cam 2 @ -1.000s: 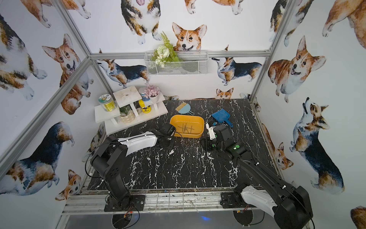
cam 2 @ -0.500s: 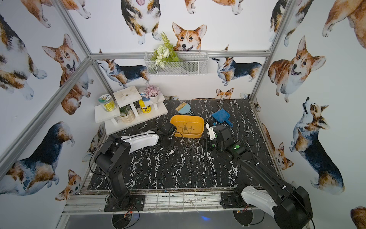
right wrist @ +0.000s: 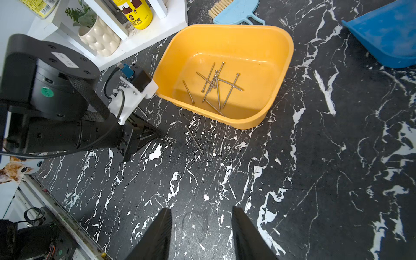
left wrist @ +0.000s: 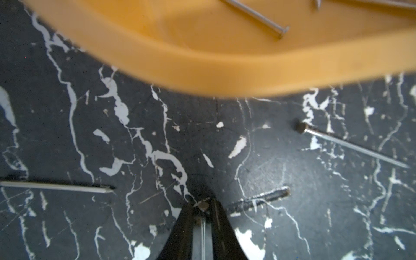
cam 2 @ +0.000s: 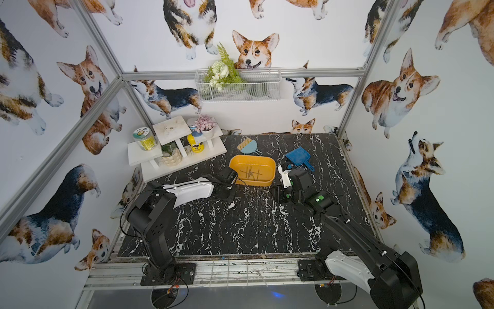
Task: Put the nails on the desktop into the storage box
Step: Pick up the nail from the center of the board.
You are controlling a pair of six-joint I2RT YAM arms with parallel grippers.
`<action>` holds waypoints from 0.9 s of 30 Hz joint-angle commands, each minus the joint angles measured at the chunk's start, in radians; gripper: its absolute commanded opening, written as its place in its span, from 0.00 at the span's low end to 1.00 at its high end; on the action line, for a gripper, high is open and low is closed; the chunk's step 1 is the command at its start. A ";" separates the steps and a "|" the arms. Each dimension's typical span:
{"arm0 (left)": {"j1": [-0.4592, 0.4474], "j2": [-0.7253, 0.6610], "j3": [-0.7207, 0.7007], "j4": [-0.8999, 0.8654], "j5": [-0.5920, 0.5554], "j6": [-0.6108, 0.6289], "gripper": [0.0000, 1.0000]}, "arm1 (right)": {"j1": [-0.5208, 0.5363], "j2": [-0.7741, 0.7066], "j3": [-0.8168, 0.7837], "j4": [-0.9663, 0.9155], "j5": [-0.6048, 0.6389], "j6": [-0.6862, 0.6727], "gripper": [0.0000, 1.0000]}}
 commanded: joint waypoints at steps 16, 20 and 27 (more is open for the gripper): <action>0.000 0.019 0.009 -0.040 0.022 -0.004 0.00 | -0.001 -0.005 0.010 -0.003 0.011 -0.012 0.49; 0.001 -0.017 0.000 -0.048 0.022 -0.005 0.00 | -0.001 -0.005 0.011 0.001 0.008 -0.009 0.49; 0.001 -0.093 -0.007 -0.078 0.025 -0.003 0.00 | -0.001 -0.002 0.009 0.011 0.001 -0.007 0.49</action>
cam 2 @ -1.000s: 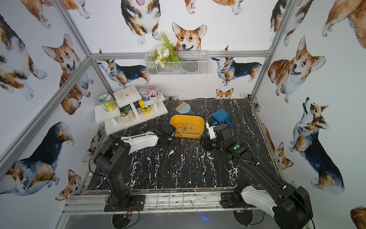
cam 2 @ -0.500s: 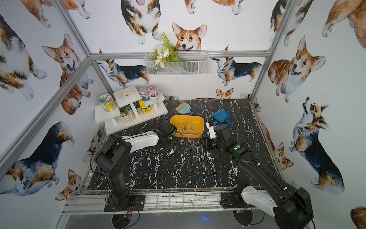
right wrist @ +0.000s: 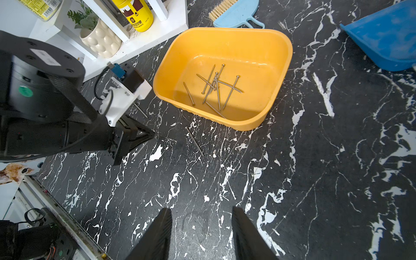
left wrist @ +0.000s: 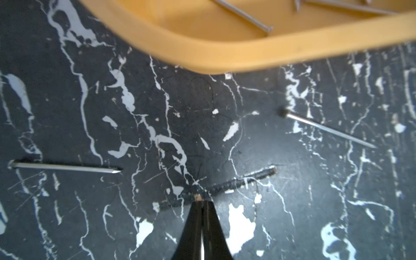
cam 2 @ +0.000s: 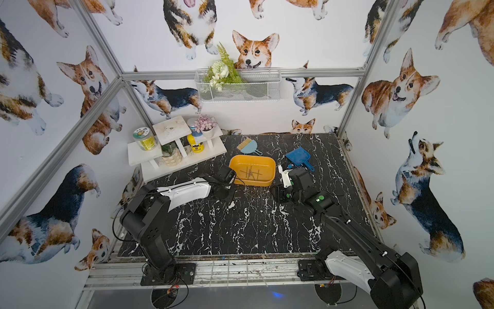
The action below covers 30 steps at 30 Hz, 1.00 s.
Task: Put the nails on the desktop into the storage box
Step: Pick up the nail from the center of the board, then place the nail in the storage box.
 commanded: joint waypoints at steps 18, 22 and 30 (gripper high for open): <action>0.010 0.095 0.540 -0.238 0.022 0.042 0.00 | -0.001 0.002 -0.012 0.032 -0.013 0.009 0.49; 0.016 0.232 0.688 -0.256 0.024 0.054 0.00 | -0.003 -0.009 -0.016 0.019 -0.003 0.009 0.49; 0.029 0.393 0.837 -0.237 0.021 0.045 0.00 | -0.004 -0.006 -0.016 0.004 -0.001 0.000 0.49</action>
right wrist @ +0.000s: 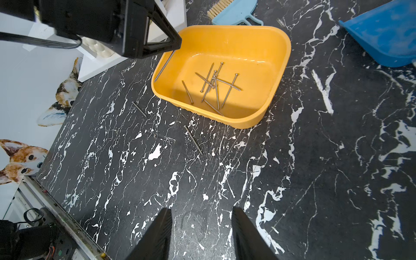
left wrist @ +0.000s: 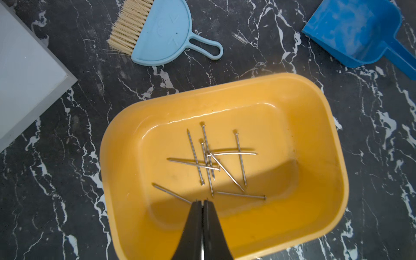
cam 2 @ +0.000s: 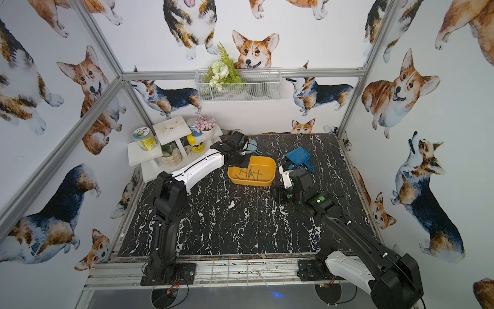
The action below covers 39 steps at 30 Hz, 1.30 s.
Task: Put the nails on the desktop into the storage box
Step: Place the nail in the storage box, then pick up the nail from the center of the board.
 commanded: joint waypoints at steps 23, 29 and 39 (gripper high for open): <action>0.007 -0.337 -0.243 0.080 -0.043 -0.069 0.56 | 0.024 0.193 0.162 -0.054 -0.020 -0.128 0.48; 0.014 -0.625 -0.539 0.119 -0.059 -0.120 0.59 | 0.132 0.351 0.286 -0.089 0.020 -0.214 0.49; 0.039 -1.015 -0.895 0.134 -0.006 -0.231 0.68 | 0.226 0.618 0.444 -0.115 0.069 -0.312 0.49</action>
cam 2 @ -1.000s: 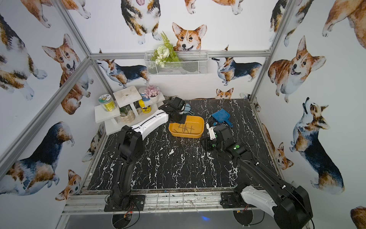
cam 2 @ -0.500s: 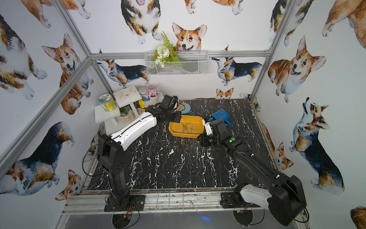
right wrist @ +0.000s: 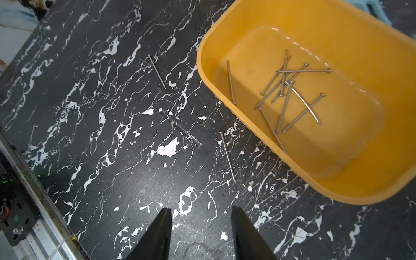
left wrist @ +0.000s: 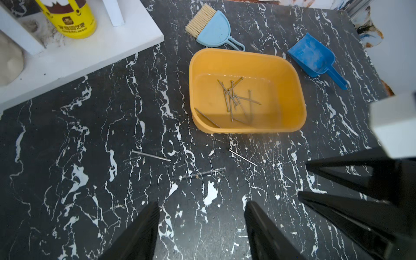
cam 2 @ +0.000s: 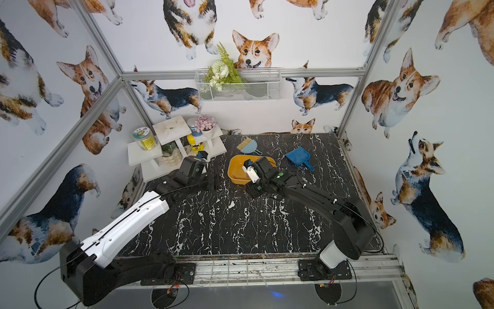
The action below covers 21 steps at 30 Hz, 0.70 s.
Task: Put the nails on the desktop into the storage box
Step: Pick up the nail from the center of the board.
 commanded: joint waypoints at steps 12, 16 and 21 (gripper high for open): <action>0.015 -0.325 -0.231 0.006 0.015 -0.142 0.76 | 0.049 0.257 0.144 -0.013 0.109 -0.099 0.48; 0.020 -0.380 -0.254 -0.009 0.001 -0.157 0.80 | 0.060 0.304 0.170 -0.004 0.133 -0.108 0.48; 0.026 -0.415 -0.274 -0.018 0.011 -0.162 0.83 | 0.064 0.356 0.198 0.005 0.148 -0.113 0.47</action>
